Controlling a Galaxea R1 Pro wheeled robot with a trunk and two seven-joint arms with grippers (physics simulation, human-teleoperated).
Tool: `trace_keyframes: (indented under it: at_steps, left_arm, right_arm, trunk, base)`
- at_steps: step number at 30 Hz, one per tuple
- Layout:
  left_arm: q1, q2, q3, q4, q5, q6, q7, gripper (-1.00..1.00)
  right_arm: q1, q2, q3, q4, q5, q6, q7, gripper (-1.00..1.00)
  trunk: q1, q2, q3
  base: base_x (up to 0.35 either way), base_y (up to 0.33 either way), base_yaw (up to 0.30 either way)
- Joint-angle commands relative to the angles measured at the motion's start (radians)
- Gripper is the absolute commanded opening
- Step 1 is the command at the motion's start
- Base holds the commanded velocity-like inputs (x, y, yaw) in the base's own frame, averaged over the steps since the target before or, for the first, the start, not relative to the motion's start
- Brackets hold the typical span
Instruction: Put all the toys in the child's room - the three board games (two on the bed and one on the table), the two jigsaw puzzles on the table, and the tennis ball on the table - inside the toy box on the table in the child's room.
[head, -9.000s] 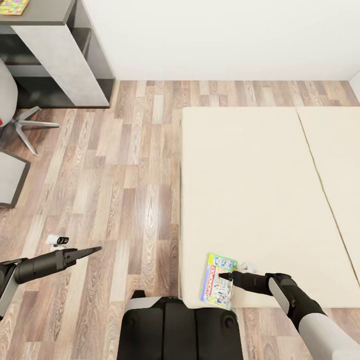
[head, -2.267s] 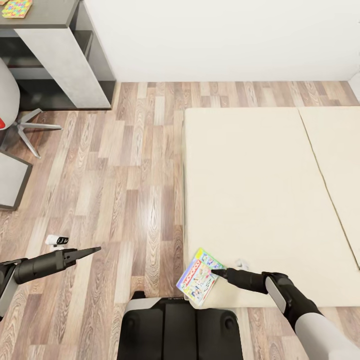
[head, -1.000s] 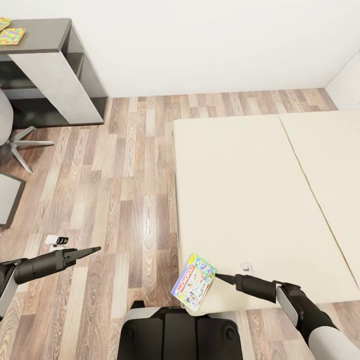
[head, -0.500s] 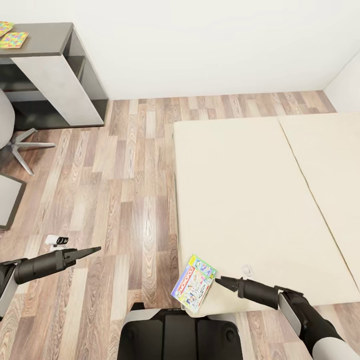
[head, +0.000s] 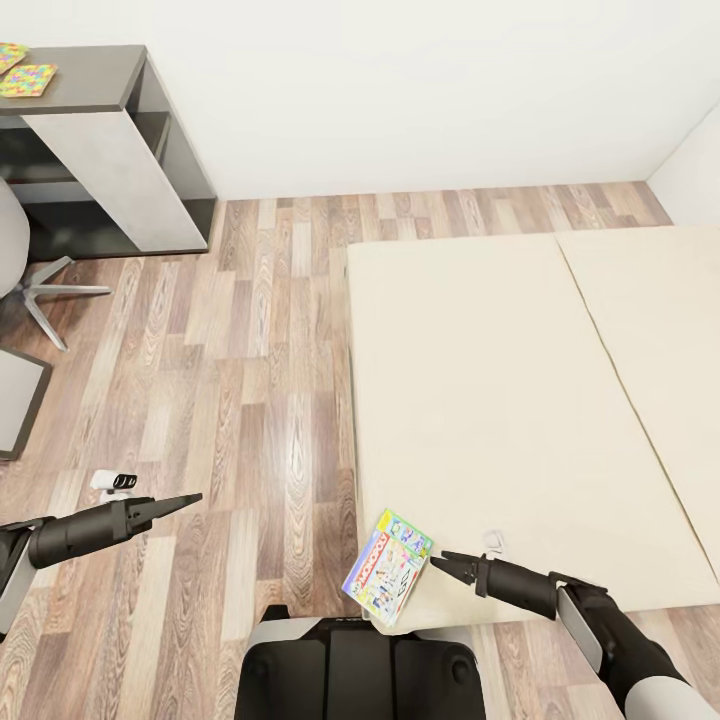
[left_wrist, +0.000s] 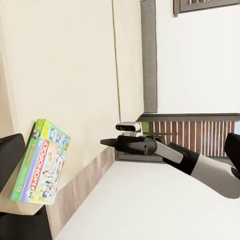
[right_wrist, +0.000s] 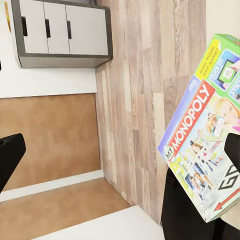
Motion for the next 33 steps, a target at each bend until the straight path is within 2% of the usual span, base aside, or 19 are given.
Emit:
trace_keyframes:
  at_steps: [1, 19, 28, 33]
  left_arm:
    - [0.0, 0.0, 0.0, 0.0, 0.0, 0.011, -0.004, 1.0]
    - [0.001, 0.0, 0.0, 0.001, -0.002, 0.011, -0.004, 1.0]
    - [0.005, 0.001, 0.003, 0.001, -0.002, 0.013, -0.004, 1.0]
    - [0.008, 0.001, 0.003, 0.008, -0.008, 0.008, -0.004, 1.0]
  right_arm:
    - [0.0, 0.0, 0.0, 0.0, -0.005, 0.01, 0.002, 1.0]
    - [0.0, 0.005, -0.001, -0.015, -0.005, 0.008, -0.003, 1.0]
    - [0.039, 0.011, -0.001, -0.172, -0.007, 0.044, -0.006, 1.0]
    - [0.094, 0.012, -0.003, -0.295, -0.006, 0.091, -0.008, 1.0]
  trunk:
    - [0.001, -0.001, -0.001]
    - [0.001, -0.001, -0.001]
    - [0.001, -0.001, 0.004]
    - [0.001, -0.001, 0.011]
  base:
    - [0.0, 0.0, 0.0]
    - [0.0, 0.0, 0.0]
    - [0.0, 0.0, 0.019]
    - [0.0, 0.0, 0.059]
